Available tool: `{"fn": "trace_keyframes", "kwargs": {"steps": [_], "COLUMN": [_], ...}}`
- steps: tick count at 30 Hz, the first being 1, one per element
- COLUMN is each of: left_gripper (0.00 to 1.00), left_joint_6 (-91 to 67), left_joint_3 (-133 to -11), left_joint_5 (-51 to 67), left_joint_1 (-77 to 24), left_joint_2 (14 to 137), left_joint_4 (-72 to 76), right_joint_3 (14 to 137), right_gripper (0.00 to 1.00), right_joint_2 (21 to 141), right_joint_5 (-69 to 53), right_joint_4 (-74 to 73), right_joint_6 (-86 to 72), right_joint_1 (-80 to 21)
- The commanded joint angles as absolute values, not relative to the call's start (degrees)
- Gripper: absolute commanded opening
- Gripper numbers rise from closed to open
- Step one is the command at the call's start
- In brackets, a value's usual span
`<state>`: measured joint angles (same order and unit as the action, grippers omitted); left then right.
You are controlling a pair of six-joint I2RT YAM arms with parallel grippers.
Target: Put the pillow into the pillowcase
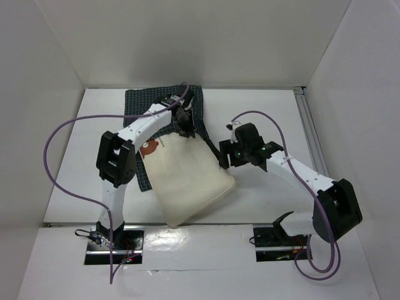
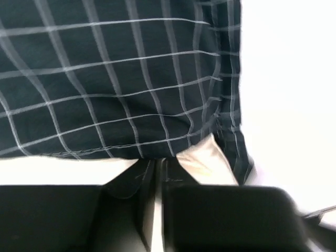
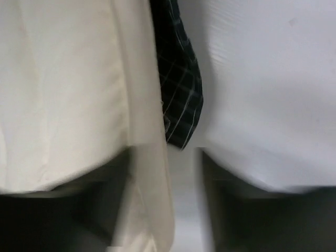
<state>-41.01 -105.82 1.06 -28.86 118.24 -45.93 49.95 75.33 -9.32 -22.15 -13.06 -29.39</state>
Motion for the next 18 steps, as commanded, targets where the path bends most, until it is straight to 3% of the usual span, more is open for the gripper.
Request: {"fn": "trace_keyframes", "kwargs": {"steps": [1,4,7,11,14,18], "left_gripper": [0.34,0.73,0.88,0.88,0.82,0.83], "left_joint_6": [-32.02,-28.4,-27.17,-27.16,-31.35,-37.25], "left_joint_3": [-111.43,-113.82,-111.64,-103.23,-93.99,-73.45], "left_joint_5": [8.59,12.03,12.74,13.62,10.74,11.34], "left_joint_1": [-28.12,-29.79,-29.79,-24.45,-16.11,-3.89], "left_joint_2": [117.78,115.15,109.35,99.25,89.96,80.63], "left_joint_4": [-46.65,-51.13,-52.2,-50.38,-47.21,-40.71], "right_joint_3": [54.22,57.47,62.38,66.35,71.18,78.65], "right_gripper": [0.78,0.93,0.99,1.0,1.0,1.0], "right_joint_2": [73.48,72.77,73.38,75.14,78.91,87.34], "right_joint_5": [-4.22,-1.85,-0.01,2.45,5.53,13.07], "right_joint_4": [-28.73,-29.88,-30.4,-30.41,-29.89,-27.78], "right_joint_6": [-14.15,-14.68,-14.68,-14.68,-14.68,-14.68], "right_joint_1": [-29.09,-29.09,-29.09,-32.51,-38.39,-50.77]}}
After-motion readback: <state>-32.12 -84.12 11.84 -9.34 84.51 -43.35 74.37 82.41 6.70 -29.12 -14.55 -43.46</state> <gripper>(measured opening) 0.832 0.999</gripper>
